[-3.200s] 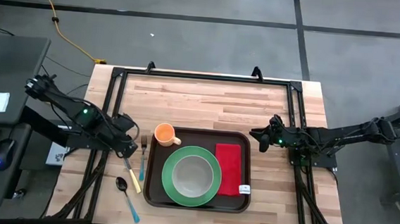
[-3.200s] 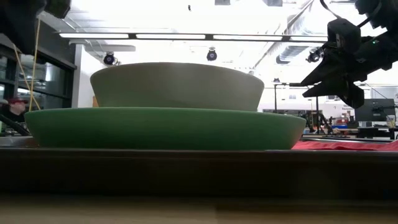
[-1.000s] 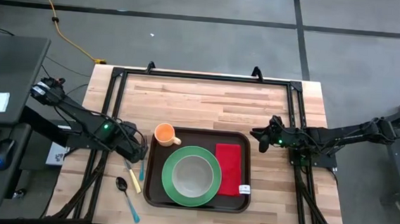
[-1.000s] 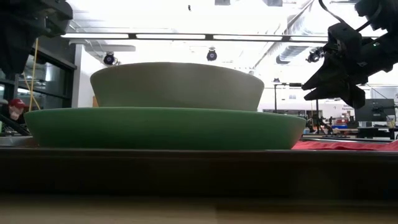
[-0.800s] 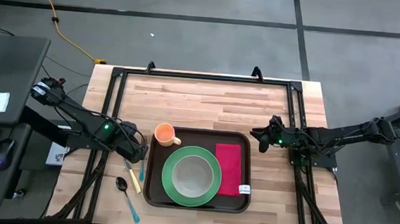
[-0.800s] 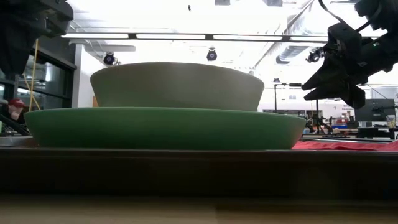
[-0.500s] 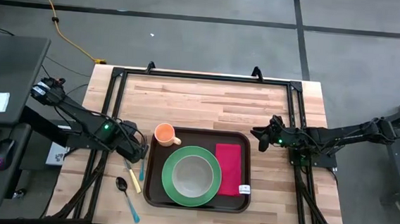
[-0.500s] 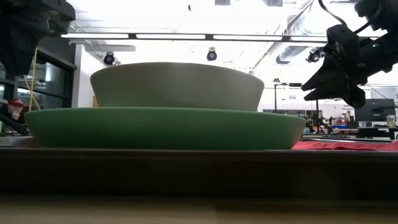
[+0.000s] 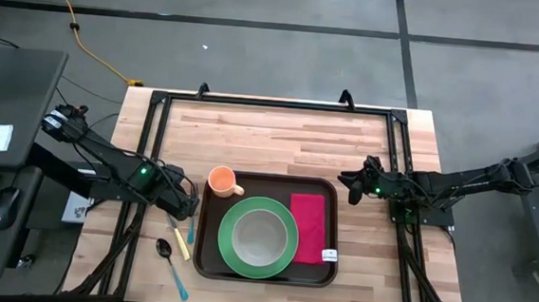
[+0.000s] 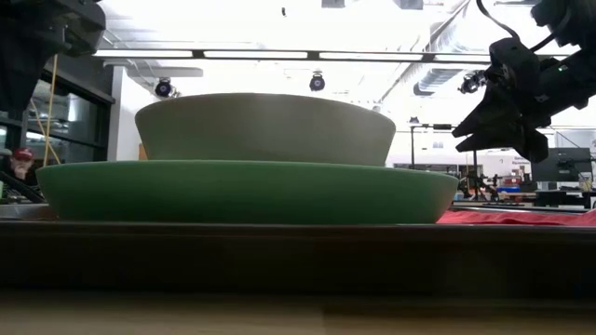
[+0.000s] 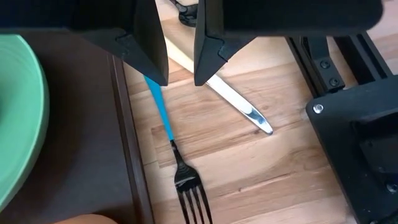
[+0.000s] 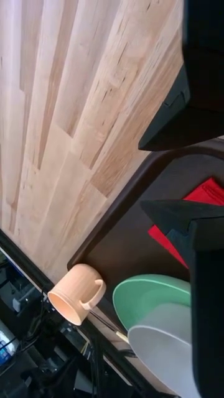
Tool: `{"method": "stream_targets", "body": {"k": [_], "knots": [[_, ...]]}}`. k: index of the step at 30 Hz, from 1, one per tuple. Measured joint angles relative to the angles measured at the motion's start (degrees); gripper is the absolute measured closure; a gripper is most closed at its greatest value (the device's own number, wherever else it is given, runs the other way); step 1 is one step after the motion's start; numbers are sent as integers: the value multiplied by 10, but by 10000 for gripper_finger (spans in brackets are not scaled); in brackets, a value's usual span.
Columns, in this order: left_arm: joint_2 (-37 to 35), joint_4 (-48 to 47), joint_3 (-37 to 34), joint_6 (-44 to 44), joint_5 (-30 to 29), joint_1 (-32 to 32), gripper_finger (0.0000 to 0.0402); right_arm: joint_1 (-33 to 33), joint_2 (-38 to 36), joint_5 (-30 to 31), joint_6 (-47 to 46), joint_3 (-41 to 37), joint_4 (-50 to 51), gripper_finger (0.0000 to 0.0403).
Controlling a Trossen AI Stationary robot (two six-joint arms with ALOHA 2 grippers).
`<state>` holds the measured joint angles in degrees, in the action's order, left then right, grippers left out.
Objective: Set up tray
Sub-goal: Put the blue fork on the red table napkin
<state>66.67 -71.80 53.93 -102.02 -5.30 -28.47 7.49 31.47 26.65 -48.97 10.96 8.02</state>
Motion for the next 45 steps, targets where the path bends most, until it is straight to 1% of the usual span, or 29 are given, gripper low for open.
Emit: {"method": "stream_targets", "body": {"k": [11, 32, 34, 36, 42, 45], "knots": [[0, 1, 0, 2, 0, 0, 293, 0, 0, 0, 0, 0, 3, 289], [0, -2, 0, 7, -19, 0, 292, 0, 0, 0, 0, 0, 3, 289], [0, -3, 0, 7, -19, 0, 283, 0, 0, 0, 0, 0, 3, 289], [0, -3, 0, 5, -19, 0, 266, 0, 0, 0, 0, 0, 4, 289], [0, -4, 0, -2, -18, 0, 190, 0, 0, 0, 0, 0, 4, 289], [0, -4, 0, -2, -19, 0, 160, 0, 0, 0, 0, 0, 4, 289]]}}
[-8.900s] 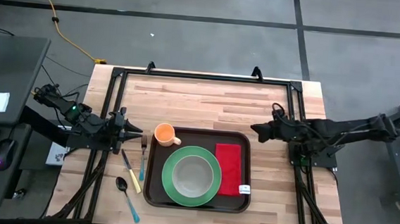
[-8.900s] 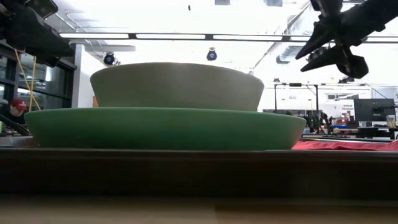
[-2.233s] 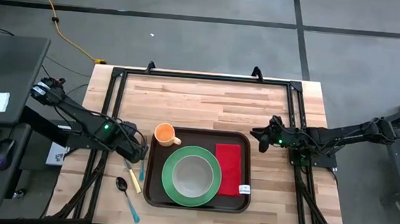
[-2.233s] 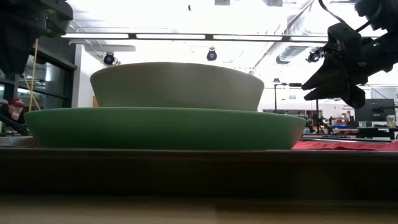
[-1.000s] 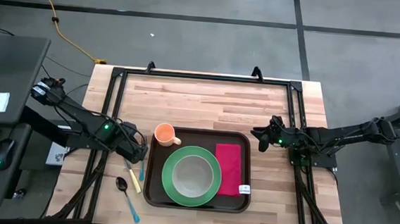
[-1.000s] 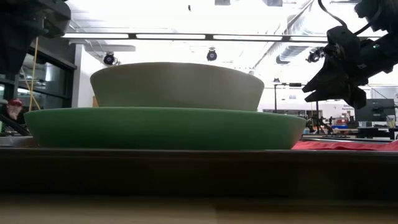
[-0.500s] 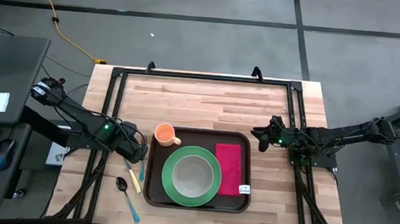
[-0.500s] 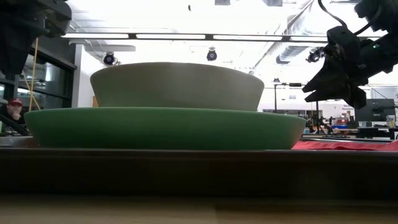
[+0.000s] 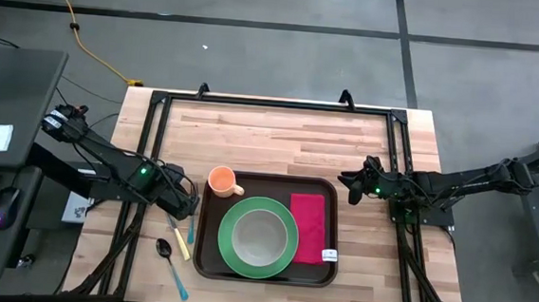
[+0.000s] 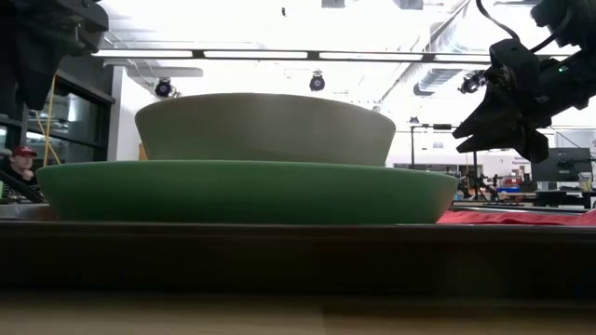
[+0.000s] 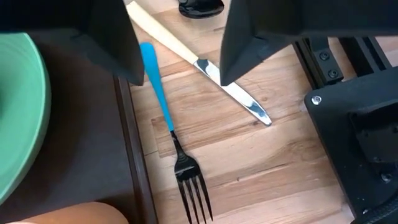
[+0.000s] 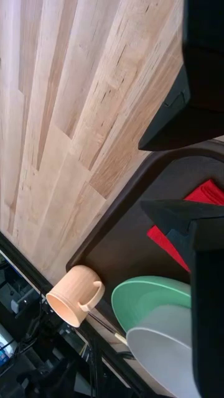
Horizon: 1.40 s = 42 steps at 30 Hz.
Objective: Set up tray
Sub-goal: Put the blue fork on the red table napkin
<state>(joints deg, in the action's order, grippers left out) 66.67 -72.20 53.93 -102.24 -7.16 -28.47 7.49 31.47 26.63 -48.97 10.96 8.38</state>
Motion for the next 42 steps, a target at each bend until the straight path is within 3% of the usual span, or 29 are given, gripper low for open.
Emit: {"method": "stream_targets", "body": {"k": [12, 28, 42], "knots": [[0, 15, 0, -1, 10, 0, 108, 0, 0, 0, 0, 0, 0, 289], [66, 24, 0, -2, -12, 0, 113, 0, 0, -1, 0, 0, 5, 289], [72, 47, 0, 9, -21, 13, 115, 0, 0, -21, 0, 0, 23, 289]]}}
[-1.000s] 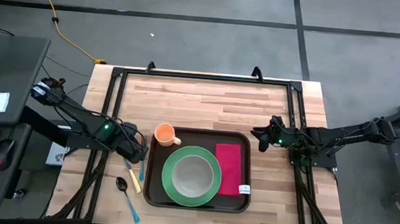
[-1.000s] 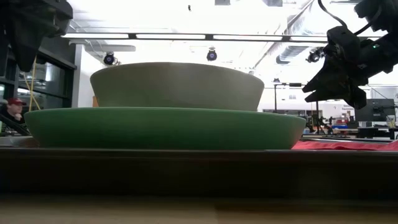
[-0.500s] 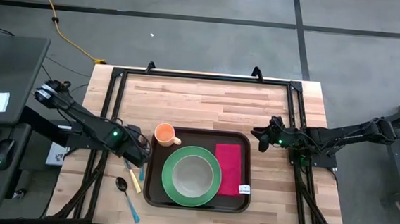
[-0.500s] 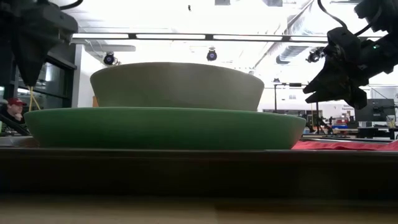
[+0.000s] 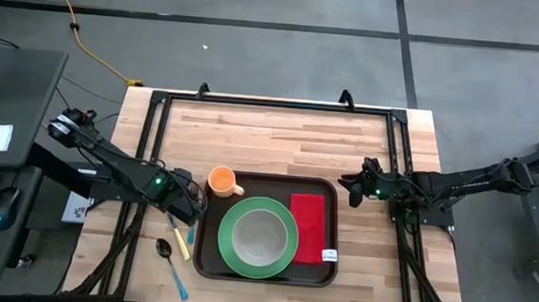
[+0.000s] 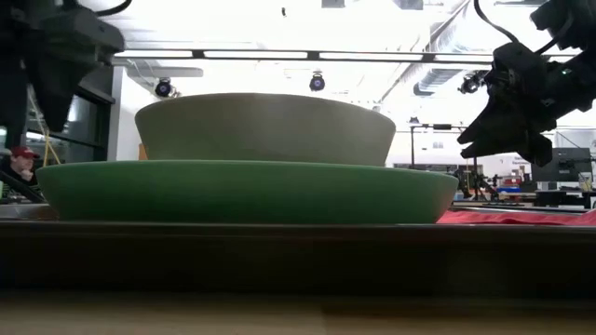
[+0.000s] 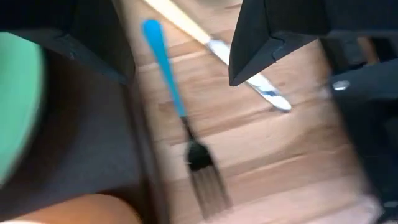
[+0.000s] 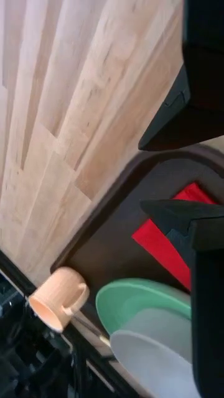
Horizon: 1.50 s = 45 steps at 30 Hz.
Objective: Set up tray
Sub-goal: Put the blue fork on the red table napkin
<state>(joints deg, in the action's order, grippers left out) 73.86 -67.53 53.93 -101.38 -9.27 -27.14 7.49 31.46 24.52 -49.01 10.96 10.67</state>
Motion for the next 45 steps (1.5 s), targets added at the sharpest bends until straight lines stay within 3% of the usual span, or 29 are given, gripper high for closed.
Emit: {"method": "stream_targets", "body": {"k": [6, 12, 17, 25, 37, 45], "knots": [[28, 67, 0, 57, 12, 51, 118, 0, 0, 63, -17, 0, 45, 289], [58, 78, 0, 92, 60, 94, 118, 0, 0, 86, 37, 0, 47, 289], [60, 99, 0, 94, 85, 99, 119, 0, -2, 67, 72, -1, 41, 289], [60, 90, 0, 86, 177, 98, 119, 0, -5, 43, 86, -43, -44, 289], [59, 63, -17, 101, 150, 98, 119, 0, -4, 36, 89, -44, -45, 289], [59, 124, -56, 122, 108, 98, 119, 0, -4, 19, 86, -44, -46, 289]]}}
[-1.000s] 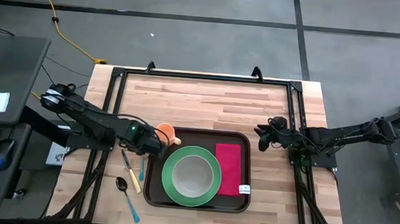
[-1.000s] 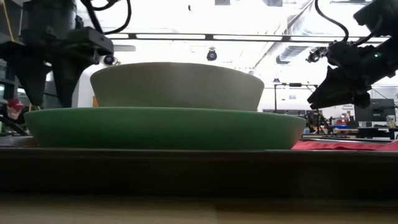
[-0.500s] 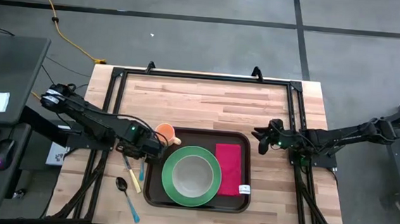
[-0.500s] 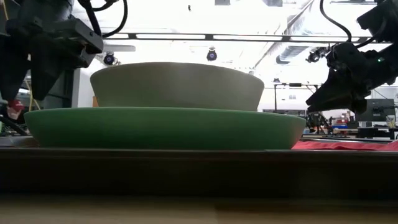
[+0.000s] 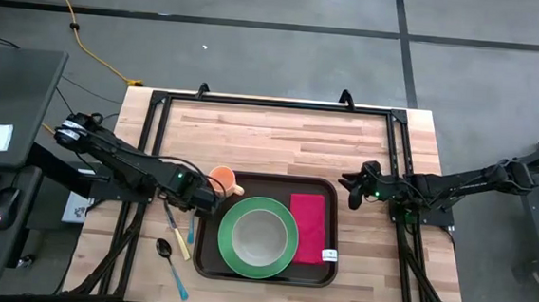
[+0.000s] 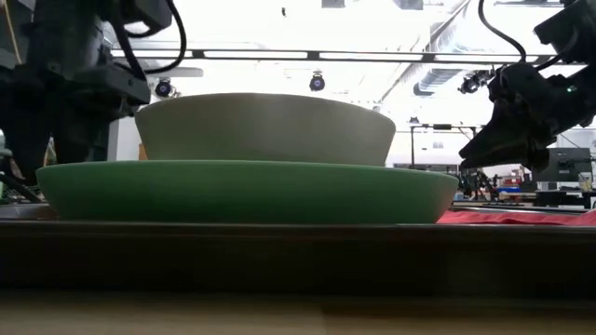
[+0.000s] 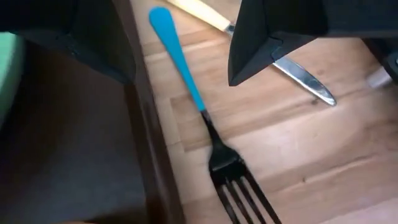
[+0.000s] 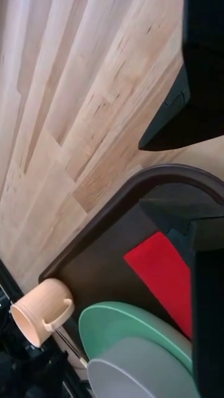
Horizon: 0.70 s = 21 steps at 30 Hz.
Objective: Set up tray
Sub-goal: Put the blue fork on the red table napkin
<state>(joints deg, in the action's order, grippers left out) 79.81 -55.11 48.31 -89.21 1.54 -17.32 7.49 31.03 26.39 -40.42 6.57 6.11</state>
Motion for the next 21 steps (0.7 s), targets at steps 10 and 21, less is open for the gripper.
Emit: {"method": "stream_targets", "body": {"k": [10, 21], "knots": [[0, 31, -41, 5, 21, 0, 119, 0, 0, -3, 0, 0, 0, 289], [0, 50, -69, 19, 21, 0, 119, 0, 0, -15, 0, 0, 2, 289]]}}
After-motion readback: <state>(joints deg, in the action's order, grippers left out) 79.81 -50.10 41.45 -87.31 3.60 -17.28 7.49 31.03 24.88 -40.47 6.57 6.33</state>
